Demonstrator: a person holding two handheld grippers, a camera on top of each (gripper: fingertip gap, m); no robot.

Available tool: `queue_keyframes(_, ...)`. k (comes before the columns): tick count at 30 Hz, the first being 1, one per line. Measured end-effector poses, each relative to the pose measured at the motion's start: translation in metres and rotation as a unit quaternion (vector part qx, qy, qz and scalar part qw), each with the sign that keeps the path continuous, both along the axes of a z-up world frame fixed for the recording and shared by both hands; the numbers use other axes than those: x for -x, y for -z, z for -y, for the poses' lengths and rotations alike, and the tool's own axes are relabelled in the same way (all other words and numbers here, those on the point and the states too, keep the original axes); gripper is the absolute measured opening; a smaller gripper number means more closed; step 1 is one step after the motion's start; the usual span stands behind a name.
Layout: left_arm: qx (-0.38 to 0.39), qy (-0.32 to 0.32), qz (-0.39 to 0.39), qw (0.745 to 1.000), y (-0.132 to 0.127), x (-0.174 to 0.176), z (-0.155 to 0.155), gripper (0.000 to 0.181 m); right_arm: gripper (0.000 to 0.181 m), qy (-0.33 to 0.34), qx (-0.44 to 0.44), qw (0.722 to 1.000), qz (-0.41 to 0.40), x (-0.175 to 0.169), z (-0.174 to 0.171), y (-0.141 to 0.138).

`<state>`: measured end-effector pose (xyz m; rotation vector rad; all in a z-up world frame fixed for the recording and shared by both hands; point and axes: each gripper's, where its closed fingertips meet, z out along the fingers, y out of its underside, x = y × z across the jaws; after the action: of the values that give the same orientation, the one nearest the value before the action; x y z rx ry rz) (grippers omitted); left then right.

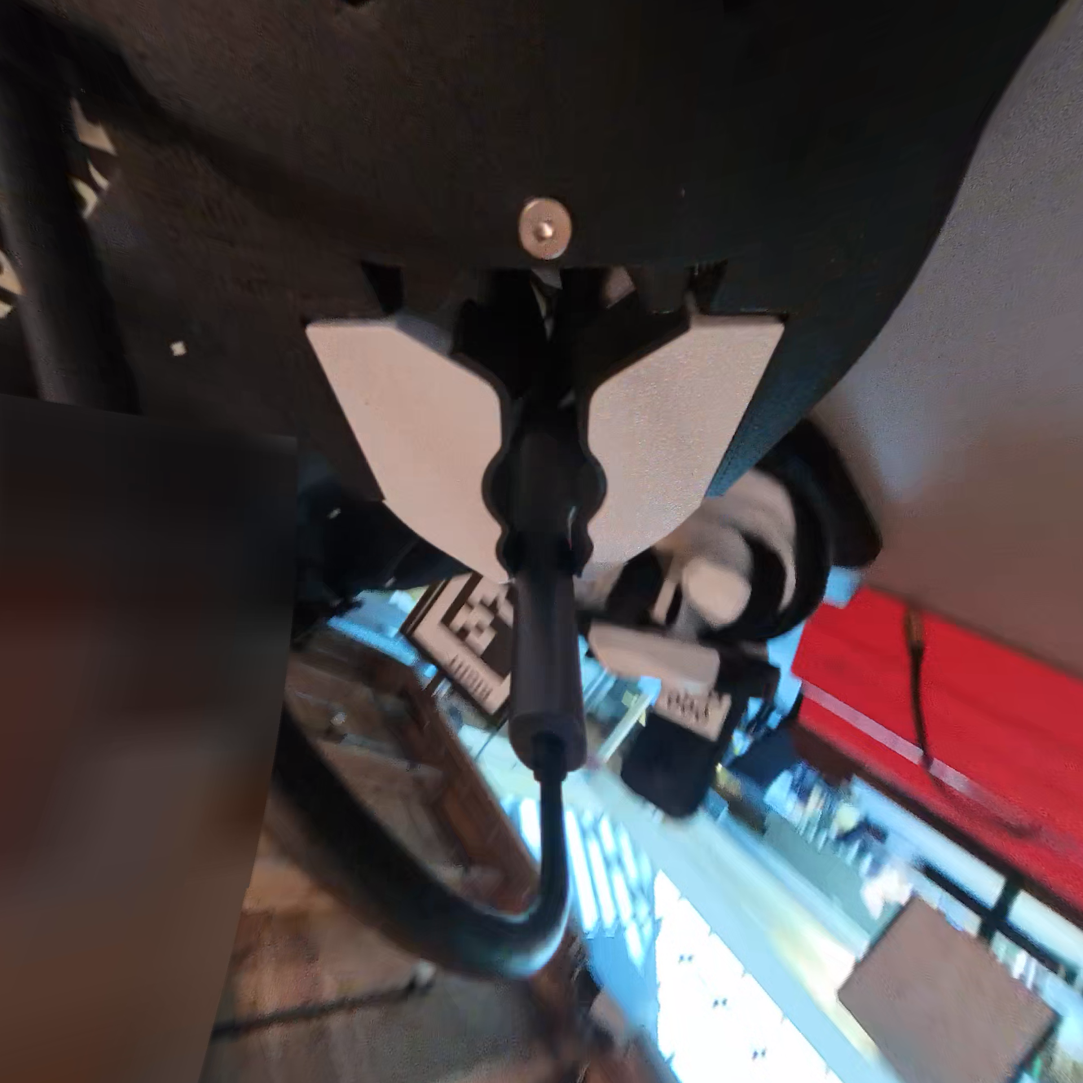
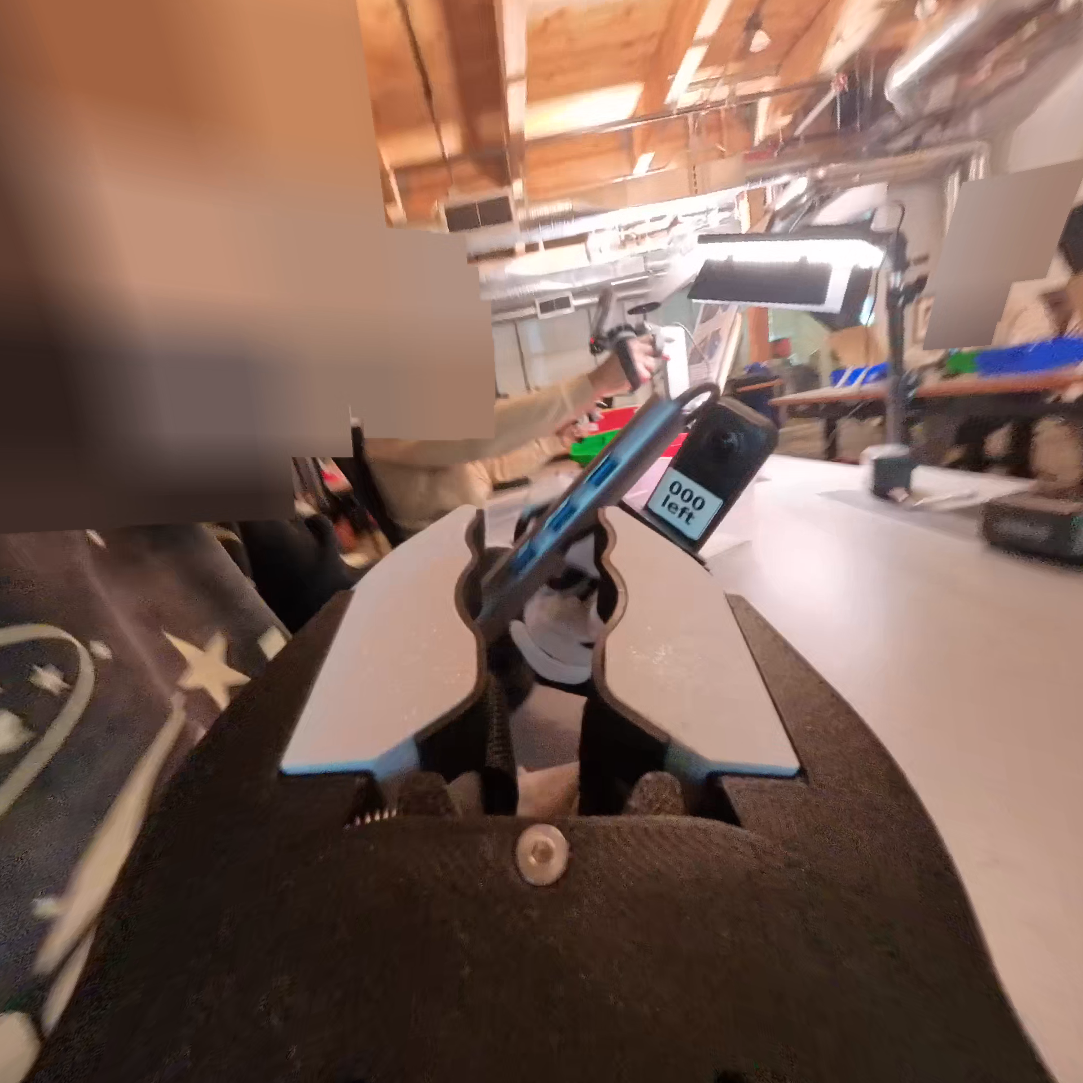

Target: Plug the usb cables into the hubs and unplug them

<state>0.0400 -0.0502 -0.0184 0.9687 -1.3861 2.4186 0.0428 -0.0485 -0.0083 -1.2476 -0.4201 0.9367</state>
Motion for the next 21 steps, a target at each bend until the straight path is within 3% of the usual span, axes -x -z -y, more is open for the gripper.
queue_keyframes(3,-0.119,0.001,-0.055,0.991,0.034,-0.002,0.008,0.017,0.045,-0.06,0.13,0.986,-0.085,-0.01,-0.012,0.015)
queue_keyframes(5,-0.142,0.006,-0.073,0.987,0.04,-0.002,0.011,0.017,0.05,-0.084,0.191,0.974,-0.088,-0.005,-0.017,0.031)
queue_keyframes(8,-0.196,0.014,-0.104,0.975,0.058,-0.002,0.016,0.017,0.019,-0.087,0.213,0.971,-0.065,0.002,-0.017,0.041)
queue_keyframes(9,-0.207,0.013,-0.108,0.972,0.062,-0.003,0.017,0.017,0.018,-0.083,0.217,0.971,-0.049,0.002,-0.017,0.045)
queue_keyframes(11,-0.176,-0.015,-0.091,0.98,0.054,-0.011,0.013,0.019,0.018,-0.064,0.187,0.978,-0.06,-0.005,-0.017,0.036)
queue_keyframes(15,-0.124,-0.067,-0.057,0.988,0.045,-0.025,0.013,0.038,0.017,-0.028,0.089,0.978,-0.187,-0.036,-0.014,0.0)
queue_keyframes(18,-0.12,-0.088,-0.028,0.988,0.04,-0.031,0.021,0.035,0.017,-0.014,0.059,0.981,-0.184,-0.035,-0.012,-0.005)
queue_keyframes(19,-0.123,-0.095,-0.014,0.988,0.038,-0.03,0.021,0.024,0.017,-0.007,0.05,0.984,-0.172,-0.032,-0.013,-0.006)
queue_keyframes(21,-0.147,-0.107,0.001,0.983,0.038,-0.028,0.017,0.02,0.017,0.012,0.04,0.987,-0.153,-0.029,-0.014,-0.005)
